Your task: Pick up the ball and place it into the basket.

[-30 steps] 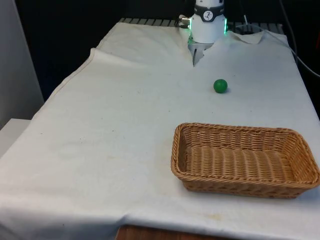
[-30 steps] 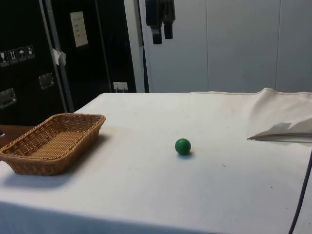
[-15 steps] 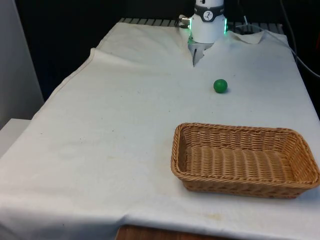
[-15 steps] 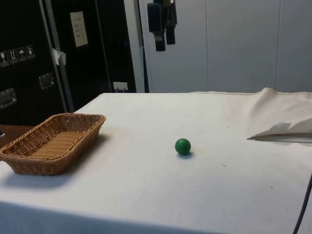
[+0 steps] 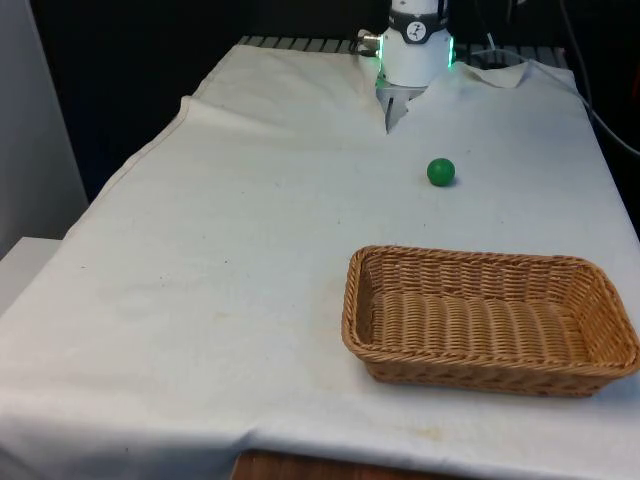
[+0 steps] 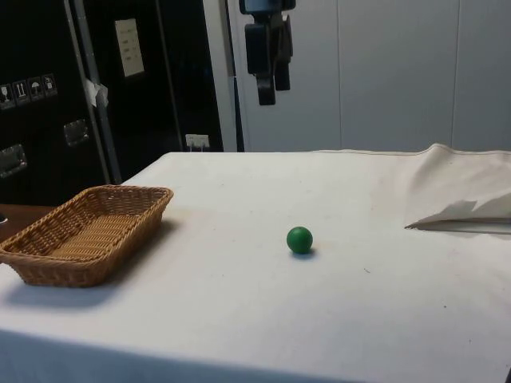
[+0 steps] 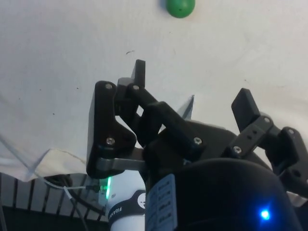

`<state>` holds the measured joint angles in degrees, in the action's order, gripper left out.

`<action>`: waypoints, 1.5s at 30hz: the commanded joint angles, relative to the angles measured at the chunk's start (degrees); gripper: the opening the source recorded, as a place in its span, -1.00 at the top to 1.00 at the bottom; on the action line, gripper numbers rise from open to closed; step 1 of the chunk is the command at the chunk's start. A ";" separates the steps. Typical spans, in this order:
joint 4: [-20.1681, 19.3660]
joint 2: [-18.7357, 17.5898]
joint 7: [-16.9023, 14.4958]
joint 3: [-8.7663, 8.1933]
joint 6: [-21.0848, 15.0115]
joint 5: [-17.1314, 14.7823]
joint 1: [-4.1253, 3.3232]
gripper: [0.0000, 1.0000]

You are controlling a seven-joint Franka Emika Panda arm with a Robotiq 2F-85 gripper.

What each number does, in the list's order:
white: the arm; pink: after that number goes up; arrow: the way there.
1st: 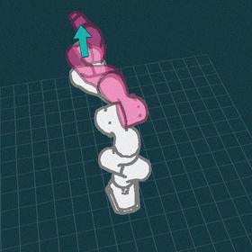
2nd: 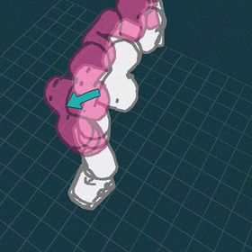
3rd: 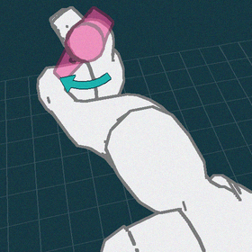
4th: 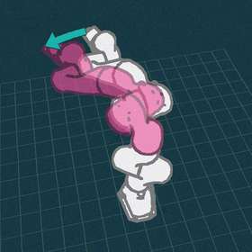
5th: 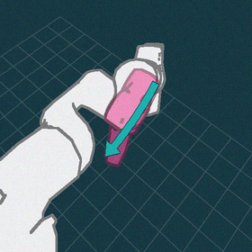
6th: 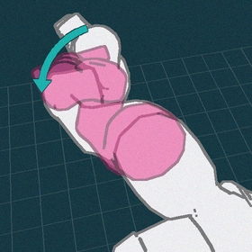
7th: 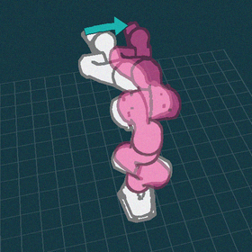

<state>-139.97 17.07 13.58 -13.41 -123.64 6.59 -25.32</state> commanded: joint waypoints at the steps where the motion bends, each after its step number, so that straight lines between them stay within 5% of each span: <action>1: 0.00 -0.17 0.17 0.06 -0.34 -0.34 -0.11 -1.00; 9: -1.32 -0.97 1.03 0.80 -1.72 -0.06 -0.17 -1.00; 28: -7.79 -6.65 4.35 2.35 -15.93 -0.57 -0.69 -1.00; 45: -12.32 -13.06 2.69 0.74 -28.13 -0.69 -0.17 -1.00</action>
<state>-151.83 4.41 17.02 -12.38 -150.34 6.47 -25.55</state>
